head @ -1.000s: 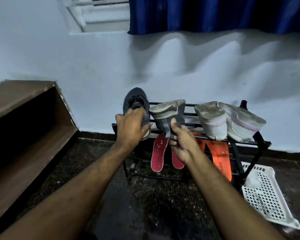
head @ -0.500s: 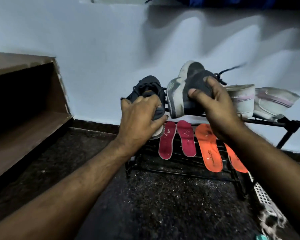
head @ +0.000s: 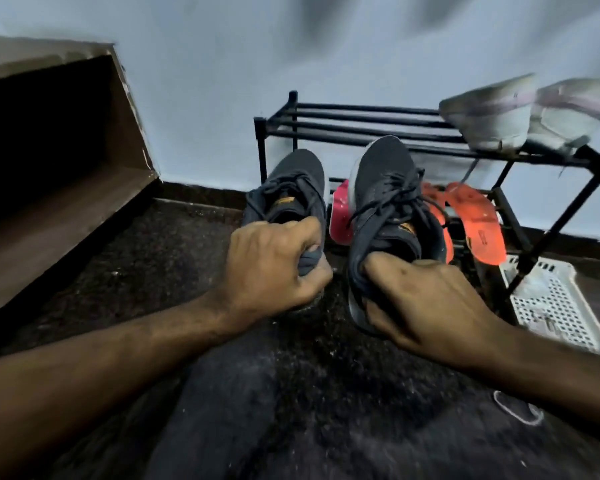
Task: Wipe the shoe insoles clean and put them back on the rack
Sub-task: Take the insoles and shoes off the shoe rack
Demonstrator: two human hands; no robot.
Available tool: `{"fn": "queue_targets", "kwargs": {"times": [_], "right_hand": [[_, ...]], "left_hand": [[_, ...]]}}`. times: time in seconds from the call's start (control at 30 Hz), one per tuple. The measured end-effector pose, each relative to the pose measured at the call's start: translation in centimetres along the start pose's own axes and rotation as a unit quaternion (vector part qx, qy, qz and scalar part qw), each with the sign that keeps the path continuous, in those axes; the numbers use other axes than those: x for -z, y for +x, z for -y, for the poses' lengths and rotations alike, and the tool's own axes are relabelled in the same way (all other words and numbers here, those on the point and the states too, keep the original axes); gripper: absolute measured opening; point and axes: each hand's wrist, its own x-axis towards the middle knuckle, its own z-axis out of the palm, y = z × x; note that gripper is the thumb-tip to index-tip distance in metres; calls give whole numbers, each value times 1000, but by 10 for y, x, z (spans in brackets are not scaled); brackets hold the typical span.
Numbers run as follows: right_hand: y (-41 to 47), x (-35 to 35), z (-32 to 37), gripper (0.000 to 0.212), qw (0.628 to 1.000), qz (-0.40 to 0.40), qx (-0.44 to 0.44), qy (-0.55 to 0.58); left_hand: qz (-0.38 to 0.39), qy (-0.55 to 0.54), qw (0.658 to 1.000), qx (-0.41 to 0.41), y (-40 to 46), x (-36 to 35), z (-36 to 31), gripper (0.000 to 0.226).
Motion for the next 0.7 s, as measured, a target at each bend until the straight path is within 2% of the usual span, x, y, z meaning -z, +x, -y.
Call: {"fn": "queue_targets", "kwargs": {"times": [0.1, 0.2, 0.3, 0.4, 0.5, 0.57, 0.63, 0.7], "right_hand": [[-23, -21, 21, 17, 998, 29, 40, 32], [-43, -47, 36, 17, 994, 85, 45, 58], [-56, -77, 42, 20, 983, 159, 38, 81], [-65, -103, 47, 22, 973, 209, 44, 91], [-68, -121, 54, 24, 968, 229, 42, 99], [-65, -130, 58, 25, 965, 237, 35, 107], [-59, -141, 61, 24, 963, 244, 25, 110], [-53, -150, 63, 23, 960, 256, 7, 112]], "left_hand": [[49, -10, 998, -43, -36, -9, -11, 44], [134, 11, 989, -63, -69, -26, -10, 46], [208, 35, 976, -46, -105, -45, -3, 37], [243, 45, 969, -14, -127, -55, 2, 37], [269, 64, 961, -11, -136, -61, 12, 37], [297, 71, 952, -34, -144, -65, 21, 29], [322, 61, 944, -48, -155, -68, 28, 22], [345, 33, 938, -28, -164, -72, 28, 21]]}}
